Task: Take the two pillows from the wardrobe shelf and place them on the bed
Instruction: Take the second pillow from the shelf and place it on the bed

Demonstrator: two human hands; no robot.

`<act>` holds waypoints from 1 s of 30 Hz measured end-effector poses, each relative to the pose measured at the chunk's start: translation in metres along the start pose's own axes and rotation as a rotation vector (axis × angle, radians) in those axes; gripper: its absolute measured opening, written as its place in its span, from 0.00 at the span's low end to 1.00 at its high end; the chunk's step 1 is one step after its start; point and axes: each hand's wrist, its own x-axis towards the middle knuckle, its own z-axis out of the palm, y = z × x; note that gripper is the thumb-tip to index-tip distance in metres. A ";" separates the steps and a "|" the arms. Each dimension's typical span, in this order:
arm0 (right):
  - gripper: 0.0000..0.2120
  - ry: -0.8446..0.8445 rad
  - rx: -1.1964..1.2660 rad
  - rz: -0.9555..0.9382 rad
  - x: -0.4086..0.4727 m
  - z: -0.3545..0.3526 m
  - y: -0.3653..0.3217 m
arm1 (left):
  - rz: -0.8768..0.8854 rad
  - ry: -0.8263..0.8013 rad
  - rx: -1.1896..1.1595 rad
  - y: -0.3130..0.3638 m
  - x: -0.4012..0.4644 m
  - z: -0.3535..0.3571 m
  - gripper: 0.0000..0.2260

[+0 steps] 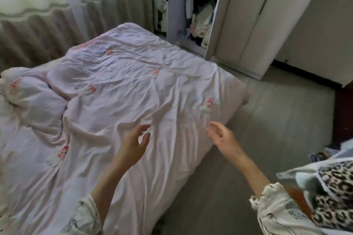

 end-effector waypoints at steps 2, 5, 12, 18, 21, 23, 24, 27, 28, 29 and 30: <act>0.16 0.067 0.025 0.025 0.012 -0.033 0.010 | 0.039 -0.070 -0.051 0.026 0.031 0.037 0.12; 0.16 0.163 0.059 0.053 0.037 -0.078 0.023 | 0.110 -0.109 -0.067 0.061 0.083 0.088 0.11; 0.17 0.364 0.114 0.074 0.136 -0.188 0.025 | 0.216 -0.243 -0.066 0.132 0.220 0.192 0.11; 0.16 0.520 0.147 0.109 0.212 -0.279 0.017 | 0.360 -0.434 0.019 0.205 0.328 0.269 0.13; 0.17 0.584 0.147 0.134 0.244 -0.322 0.021 | 0.426 -0.503 0.051 0.238 0.374 0.307 0.14; 0.17 0.605 0.139 0.153 0.268 -0.347 0.027 | 0.437 -0.528 0.039 0.255 0.403 0.331 0.14; 0.17 0.607 0.135 0.165 0.282 -0.359 0.032 | 0.435 -0.535 0.034 0.263 0.417 0.344 0.13; 0.17 0.578 0.111 0.184 0.325 -0.400 0.048 | 0.431 -0.534 0.043 0.284 0.458 0.381 0.13; 0.17 0.556 0.095 0.185 0.341 -0.417 0.052 | 0.437 -0.535 0.047 0.293 0.474 0.393 0.13; 0.17 0.542 0.078 0.182 0.358 -0.436 0.056 | 0.452 -0.540 0.054 0.304 0.491 0.406 0.13; 0.17 0.542 0.067 0.172 0.374 -0.457 0.059 | 0.474 -0.545 0.063 0.316 0.509 0.418 0.13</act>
